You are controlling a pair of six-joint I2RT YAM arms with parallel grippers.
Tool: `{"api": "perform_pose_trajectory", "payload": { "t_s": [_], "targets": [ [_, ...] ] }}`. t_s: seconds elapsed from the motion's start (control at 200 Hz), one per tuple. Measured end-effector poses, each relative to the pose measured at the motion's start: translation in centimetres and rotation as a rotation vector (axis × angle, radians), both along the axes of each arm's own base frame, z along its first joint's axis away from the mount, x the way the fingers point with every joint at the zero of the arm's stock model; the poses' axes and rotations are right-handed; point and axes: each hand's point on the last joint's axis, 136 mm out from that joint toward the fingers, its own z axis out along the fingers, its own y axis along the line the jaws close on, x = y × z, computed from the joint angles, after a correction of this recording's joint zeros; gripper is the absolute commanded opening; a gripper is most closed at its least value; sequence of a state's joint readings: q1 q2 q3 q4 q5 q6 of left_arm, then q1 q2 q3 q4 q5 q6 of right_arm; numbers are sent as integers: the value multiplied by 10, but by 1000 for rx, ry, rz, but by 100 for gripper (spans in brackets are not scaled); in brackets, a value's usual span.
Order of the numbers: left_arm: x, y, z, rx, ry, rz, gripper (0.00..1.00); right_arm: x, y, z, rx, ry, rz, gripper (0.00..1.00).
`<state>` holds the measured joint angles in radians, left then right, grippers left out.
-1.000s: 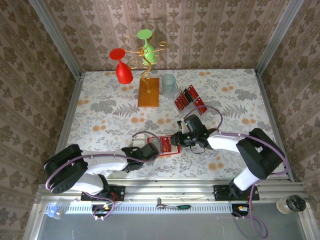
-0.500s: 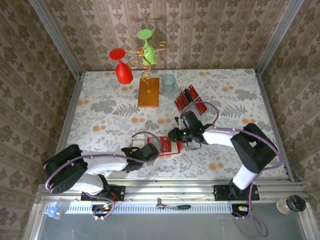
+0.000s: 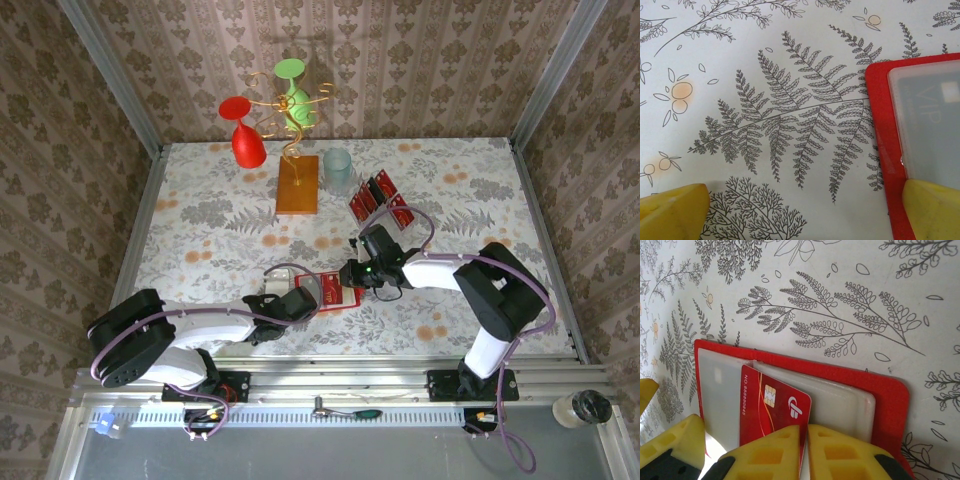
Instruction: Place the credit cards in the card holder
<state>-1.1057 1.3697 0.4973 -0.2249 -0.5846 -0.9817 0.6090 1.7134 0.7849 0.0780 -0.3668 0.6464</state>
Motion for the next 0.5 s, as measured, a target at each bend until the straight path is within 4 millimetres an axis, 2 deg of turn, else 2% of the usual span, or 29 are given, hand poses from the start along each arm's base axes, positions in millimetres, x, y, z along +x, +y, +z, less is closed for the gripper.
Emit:
{"api": "perform_pose_trajectory", "payload": {
  "t_s": [0.5],
  "targets": [
    [0,0,0,-2,0,2,100,-4,7,1,9,4,15,8]
  ]
}}
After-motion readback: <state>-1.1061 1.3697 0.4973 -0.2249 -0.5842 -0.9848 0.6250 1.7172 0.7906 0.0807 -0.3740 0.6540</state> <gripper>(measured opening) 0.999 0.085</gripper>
